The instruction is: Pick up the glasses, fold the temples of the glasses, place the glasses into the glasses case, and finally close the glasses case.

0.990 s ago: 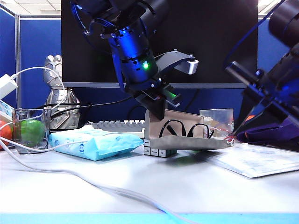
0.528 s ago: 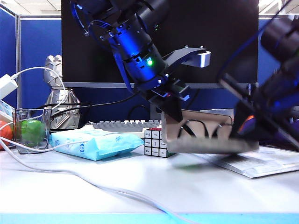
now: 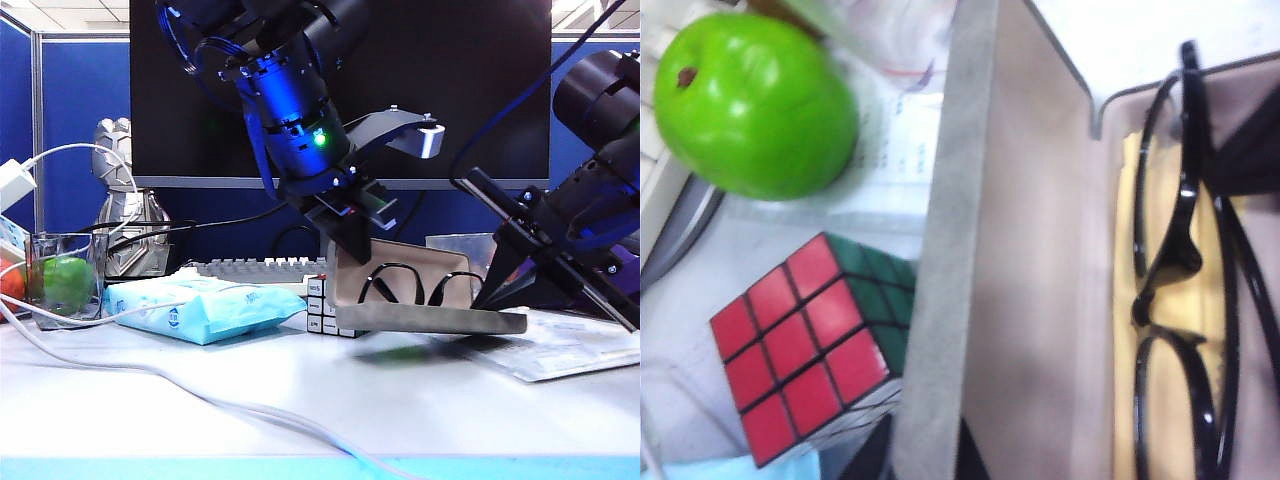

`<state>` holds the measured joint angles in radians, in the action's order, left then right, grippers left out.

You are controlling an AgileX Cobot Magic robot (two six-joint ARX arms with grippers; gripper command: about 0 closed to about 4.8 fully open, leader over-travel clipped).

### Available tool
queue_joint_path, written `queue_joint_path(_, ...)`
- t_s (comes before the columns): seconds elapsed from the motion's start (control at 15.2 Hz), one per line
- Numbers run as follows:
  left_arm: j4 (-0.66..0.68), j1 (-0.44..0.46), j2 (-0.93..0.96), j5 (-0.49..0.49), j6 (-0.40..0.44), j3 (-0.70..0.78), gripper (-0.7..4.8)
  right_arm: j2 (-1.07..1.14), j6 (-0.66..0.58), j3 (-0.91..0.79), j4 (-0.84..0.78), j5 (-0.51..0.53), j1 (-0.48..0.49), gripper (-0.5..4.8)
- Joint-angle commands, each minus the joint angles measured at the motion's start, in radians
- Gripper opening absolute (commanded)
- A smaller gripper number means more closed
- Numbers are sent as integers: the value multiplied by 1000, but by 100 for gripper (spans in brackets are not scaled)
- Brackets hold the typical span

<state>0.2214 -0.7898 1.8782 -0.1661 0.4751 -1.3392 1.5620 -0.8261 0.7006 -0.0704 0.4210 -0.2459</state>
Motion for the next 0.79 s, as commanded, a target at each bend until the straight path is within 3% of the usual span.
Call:
queue_joint_path(0.07, -21, 11, -8, -53, -50, -6, -7, -54, 6, -5, 47, 49, -2, -4)
queue_joint_path(0.33, 77, 12, 8, 138, -179, -6, -7, -230, 32, -5, 114, -7, -2, -4)
queue_joint_path(0.59, 91, 13, 27, 388, -342, -6, -7, -348, 160, -3, 306, -100, 0, -4)
queue_joint_path(0.79, 92, 30, 52, 497, -480, -6, -7, -384, 246, -3, 397, -134, 0, -4)
